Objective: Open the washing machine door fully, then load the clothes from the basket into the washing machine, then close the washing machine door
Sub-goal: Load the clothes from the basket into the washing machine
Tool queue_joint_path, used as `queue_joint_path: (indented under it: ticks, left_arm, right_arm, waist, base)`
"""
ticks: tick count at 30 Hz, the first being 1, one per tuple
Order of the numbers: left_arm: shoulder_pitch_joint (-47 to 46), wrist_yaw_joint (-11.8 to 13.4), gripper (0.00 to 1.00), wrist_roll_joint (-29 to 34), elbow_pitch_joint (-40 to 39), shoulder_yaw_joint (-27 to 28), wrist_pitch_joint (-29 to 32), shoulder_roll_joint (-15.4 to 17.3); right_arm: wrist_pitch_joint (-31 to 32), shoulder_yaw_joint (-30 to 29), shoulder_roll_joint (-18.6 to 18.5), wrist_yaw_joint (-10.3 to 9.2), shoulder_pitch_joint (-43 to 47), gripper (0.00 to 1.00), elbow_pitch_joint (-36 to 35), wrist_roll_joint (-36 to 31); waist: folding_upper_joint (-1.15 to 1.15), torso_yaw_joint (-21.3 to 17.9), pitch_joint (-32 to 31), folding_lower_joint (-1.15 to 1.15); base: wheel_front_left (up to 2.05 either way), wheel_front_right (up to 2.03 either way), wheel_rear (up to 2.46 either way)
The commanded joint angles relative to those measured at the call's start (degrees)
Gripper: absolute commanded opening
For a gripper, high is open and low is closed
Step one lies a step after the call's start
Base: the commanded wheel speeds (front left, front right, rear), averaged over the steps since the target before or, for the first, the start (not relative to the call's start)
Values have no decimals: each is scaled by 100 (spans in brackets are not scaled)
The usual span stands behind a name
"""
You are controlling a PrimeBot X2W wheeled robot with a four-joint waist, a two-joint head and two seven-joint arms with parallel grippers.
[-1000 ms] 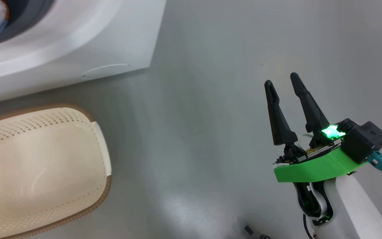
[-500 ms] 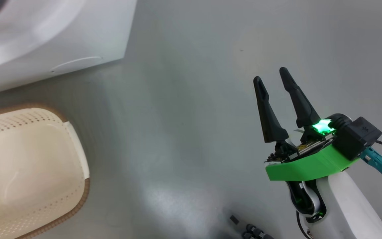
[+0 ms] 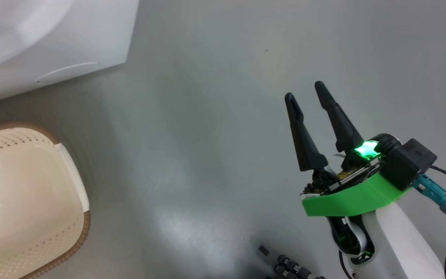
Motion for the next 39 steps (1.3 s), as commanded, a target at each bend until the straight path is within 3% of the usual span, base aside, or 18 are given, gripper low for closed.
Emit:
queue_joint_path:
  ticks: [1, 7, 8, 9, 10, 16, 24, 39]
  left_arm:
    - [162, -3, 0, 12, -126, 32, -29, 253]
    - [277, -14, 0, -14, 219, 14, -29, 235]
    - [274, -15, 10, -27, 273, 11, -29, 227]
    - [268, -16, 44, -42, 331, 12, -29, 220]
    - [265, -16, 100, -57, 391, 17, -29, 213]
    - [294, -18, 100, -87, 795, -19, -29, 102]
    - [398, -19, 100, -137, 731, 83, -29, -6]
    - [1230, -20, 100, -467, -679, 355, -29, -401]
  right_arm:
    - [-44, 137, -15, 26, 42, 100, -151, 35]
    - [-44, 151, -14, 26, 26, 100, -190, 39]
    - [-44, 145, -14, 26, 24, 100, -186, 34]
    - [-44, 139, -14, 26, 21, 100, -180, 28]
    - [-44, 132, -14, 26, 18, 100, -175, 24]
    - [-44, 99, -14, 26, -50, 100, -163, -4]
    - [-44, 73, -14, 26, -99, 100, -145, -58]
    - [-44, -41, -95, 26, -201, 100, -164, -192]
  waist:
    - [0, -24, 27, 0]
    - [0, -25, 128, 0]
    - [0, -15, 125, 0]
    - [0, -3, 119, 0]
    - [0, 9, 110, 0]
    - [0, 146, 31, 0]
    - [0, 227, -27, 0]
    - [0, 453, -232, 0]
  base:
    - [0, 0, 0]
    - [0, 0, 0]
    - [0, 0, 0]
    - [0, 0, 0]
    - [0, 0, 0]
    - [0, 0, 0]
    - [0, 0, 0]
    - [0, 0, 0]
